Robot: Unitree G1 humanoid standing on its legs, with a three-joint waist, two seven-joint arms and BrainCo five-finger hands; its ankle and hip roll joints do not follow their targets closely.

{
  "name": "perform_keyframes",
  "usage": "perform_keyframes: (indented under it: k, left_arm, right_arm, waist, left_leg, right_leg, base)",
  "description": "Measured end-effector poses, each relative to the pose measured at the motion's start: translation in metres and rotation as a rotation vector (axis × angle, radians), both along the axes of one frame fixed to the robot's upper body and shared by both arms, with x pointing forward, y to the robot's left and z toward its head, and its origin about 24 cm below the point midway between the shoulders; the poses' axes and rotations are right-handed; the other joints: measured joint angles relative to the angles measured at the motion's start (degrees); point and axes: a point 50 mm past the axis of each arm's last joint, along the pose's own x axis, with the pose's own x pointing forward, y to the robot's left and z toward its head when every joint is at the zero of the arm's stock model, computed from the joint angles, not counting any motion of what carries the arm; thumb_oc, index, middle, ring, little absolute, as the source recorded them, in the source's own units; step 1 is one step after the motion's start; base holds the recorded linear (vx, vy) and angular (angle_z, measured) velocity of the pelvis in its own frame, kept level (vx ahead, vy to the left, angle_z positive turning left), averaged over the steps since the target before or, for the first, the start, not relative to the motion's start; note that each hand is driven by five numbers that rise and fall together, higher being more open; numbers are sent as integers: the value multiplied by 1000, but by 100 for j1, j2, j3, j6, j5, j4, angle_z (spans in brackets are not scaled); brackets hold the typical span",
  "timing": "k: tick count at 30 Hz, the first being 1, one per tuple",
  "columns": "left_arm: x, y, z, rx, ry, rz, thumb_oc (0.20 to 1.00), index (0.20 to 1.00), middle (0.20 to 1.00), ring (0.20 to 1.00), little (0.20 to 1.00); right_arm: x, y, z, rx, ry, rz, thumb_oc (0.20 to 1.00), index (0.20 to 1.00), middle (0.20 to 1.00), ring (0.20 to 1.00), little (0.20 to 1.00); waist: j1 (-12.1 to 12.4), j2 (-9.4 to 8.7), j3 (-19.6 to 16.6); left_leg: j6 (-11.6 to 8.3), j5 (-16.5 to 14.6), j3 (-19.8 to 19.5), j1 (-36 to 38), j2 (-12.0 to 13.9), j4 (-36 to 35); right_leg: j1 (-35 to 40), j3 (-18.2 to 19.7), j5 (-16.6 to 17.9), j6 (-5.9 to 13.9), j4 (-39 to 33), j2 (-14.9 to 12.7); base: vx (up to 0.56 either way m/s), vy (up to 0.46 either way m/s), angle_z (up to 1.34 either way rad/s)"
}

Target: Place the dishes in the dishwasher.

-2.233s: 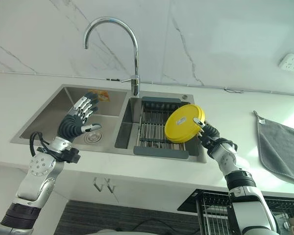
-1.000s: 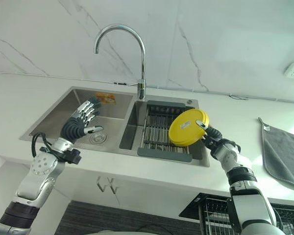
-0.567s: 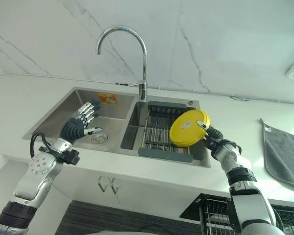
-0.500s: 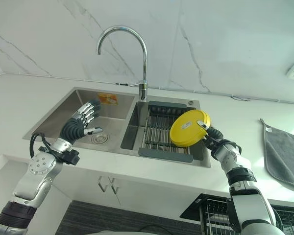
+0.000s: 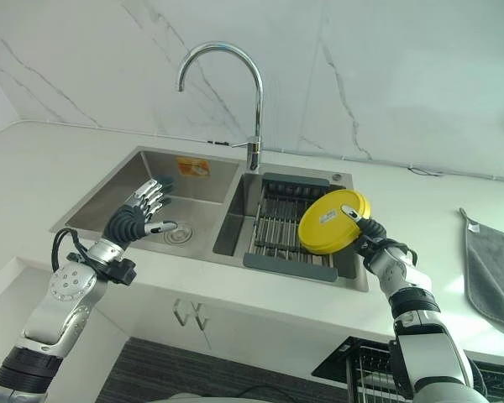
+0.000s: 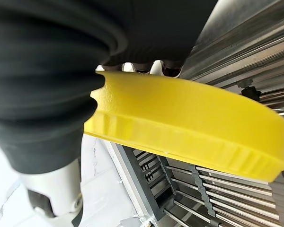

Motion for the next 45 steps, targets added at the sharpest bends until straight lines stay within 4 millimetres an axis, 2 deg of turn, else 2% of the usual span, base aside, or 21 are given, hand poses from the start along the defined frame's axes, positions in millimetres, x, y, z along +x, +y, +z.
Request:
perform_keyframes:
  k: [15,16,17,18,24,37,41,43,45]
  left_arm:
    - [-2,1,-4,3,16,2,1000,1000,1000,1000,1000]
    - [-3,2,-5,3,19,3,1000,1000,1000,1000,1000]
    - [-3,2,-5,3,22,3,1000,1000,1000,1000,1000]
    - [-4,2,-6,4,26,4,1000,1000,1000,1000,1000]
    - [-4,4,-9,11,49,10,1000,1000,1000,1000,1000]
    - [-4,3,-10,9,57,12,1000,1000,1000,1000,1000]
    - [-4,3,-10,7,55,13,1000,1000,1000,1000,1000]
    - [-4,2,-10,3,51,11,1000,1000,1000,1000,1000]
    - [-5,3,-10,-4,48,14,1000,1000,1000,1000,1000]
  right_arm:
    - [0,-3,0,-18,6,-11,1000,1000,1000,1000,1000]
    - [1,-3,0,-25,10,-12,611,611,611,611,611]
    - [1,-4,0,-27,12,-15,360,360,360,360,360]
    - [2,-5,0,-41,18,-18,200,200,200,200,200]
    - [3,-16,2,-89,71,-96,200,200,200,200,200]
    - [7,-8,6,-114,45,-109,200,200,200,200,200]
    - [5,-3,5,-31,-1,-120,200,200,200,200,200]
    - [-1,7,-6,35,3,-114,200,200,200,200,200]
    - [-8,17,-9,119,-37,-91,200,200,200,200,200]
  waist:
    - [44,-31,19]
    - [45,-31,19]
    - [46,-32,19]
    - [45,-33,20]
    - [162,-68,38]
    - [143,-53,88]
    - [127,-45,94]
    - [121,-26,122]
    - [89,1,171]
  left_leg:
    - [4,-4,-26,-2,-14,0]
    - [4,-4,-30,-2,-17,0]
    - [5,-4,-38,-2,-20,0]
    - [6,-5,-56,-2,-27,0]
    - [16,-10,-147,-2,-83,0]
    - [25,-17,-137,-2,-82,-1]
    - [28,-20,-126,-4,-80,-1]
    - [30,-16,-127,-5,-77,1]
    - [34,-8,-120,-6,-76,35]
  right_leg:
    - [13,-28,-49,17,-2,-13]
    - [15,-34,-51,20,-2,-18]
    - [19,-43,-54,23,-2,-22]
    - [30,-62,-64,30,-2,-31]
    - [87,-146,-95,62,-2,-87]
    - [82,-142,-103,60,1,-88]
    - [76,-135,-102,60,30,-82]
    - [76,-136,-99,61,31,-75]
    - [66,-128,-97,60,32,-60]
  base:
    - [2,-1,0]
    - [40,-9,3]
    - [43,-9,5]
    - [38,-8,11]
    - [17,0,8]
    - [-22,39,0]
    - [-67,2,-1]
    - [-136,-45,0]
    - [-133,-71,-2]
